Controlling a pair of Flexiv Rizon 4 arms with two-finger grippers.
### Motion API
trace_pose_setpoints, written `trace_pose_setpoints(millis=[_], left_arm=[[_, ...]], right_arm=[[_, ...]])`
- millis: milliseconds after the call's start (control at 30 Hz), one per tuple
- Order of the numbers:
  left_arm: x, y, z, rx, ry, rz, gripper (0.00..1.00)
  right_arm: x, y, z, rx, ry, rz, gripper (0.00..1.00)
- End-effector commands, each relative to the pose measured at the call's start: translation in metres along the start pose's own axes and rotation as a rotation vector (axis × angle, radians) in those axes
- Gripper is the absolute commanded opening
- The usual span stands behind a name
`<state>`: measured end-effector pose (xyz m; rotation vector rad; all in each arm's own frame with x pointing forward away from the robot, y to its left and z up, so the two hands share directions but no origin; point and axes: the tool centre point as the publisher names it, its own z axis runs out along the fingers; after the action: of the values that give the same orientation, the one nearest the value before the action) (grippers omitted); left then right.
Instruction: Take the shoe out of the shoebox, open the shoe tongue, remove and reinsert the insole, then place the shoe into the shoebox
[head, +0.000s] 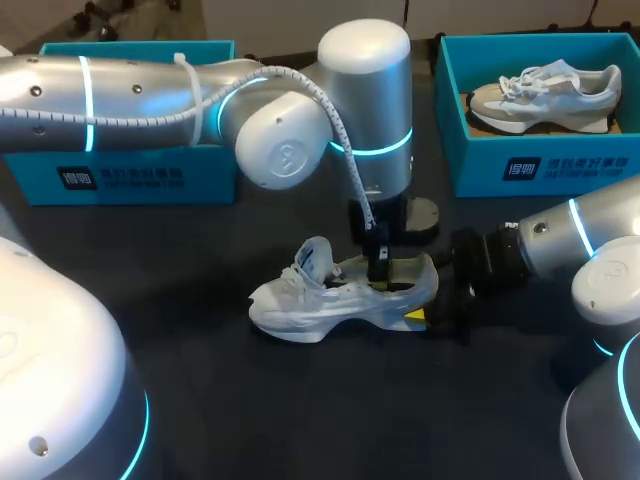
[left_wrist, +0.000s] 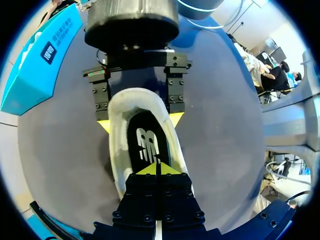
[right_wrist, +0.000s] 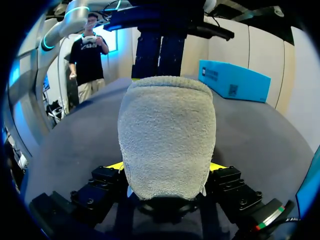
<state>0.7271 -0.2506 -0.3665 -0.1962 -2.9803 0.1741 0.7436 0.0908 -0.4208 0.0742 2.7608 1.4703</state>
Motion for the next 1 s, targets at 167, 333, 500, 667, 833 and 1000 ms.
trace_pose_setpoints(millis=[167,333,500,667,833,1000], left_arm=[[-0.002,0.003,0.012,0.025,0.066,0.025,0.00],[0.001,0.003,0.014,0.039,0.093,0.057,0.00],[0.002,0.000,0.016,0.037,0.107,0.080,0.05],[0.003,-0.001,0.018,0.028,0.102,0.090,0.34],[0.001,0.000,0.025,0.010,0.102,0.094,0.37],[0.000,0.000,0.035,0.004,0.100,0.109,0.38]], right_arm=[[0.000,-0.001,0.001,0.003,-0.002,0.000,0.00],[0.000,-0.001,0.001,0.003,-0.002,0.000,0.00],[0.000,-0.001,0.001,0.003,-0.002,0.000,0.00],[0.000,-0.001,0.001,0.003,-0.002,0.000,0.00],[0.000,-0.001,0.001,0.003,-0.002,0.000,0.00],[0.000,-0.001,0.001,0.003,-0.002,0.000,0.00]])
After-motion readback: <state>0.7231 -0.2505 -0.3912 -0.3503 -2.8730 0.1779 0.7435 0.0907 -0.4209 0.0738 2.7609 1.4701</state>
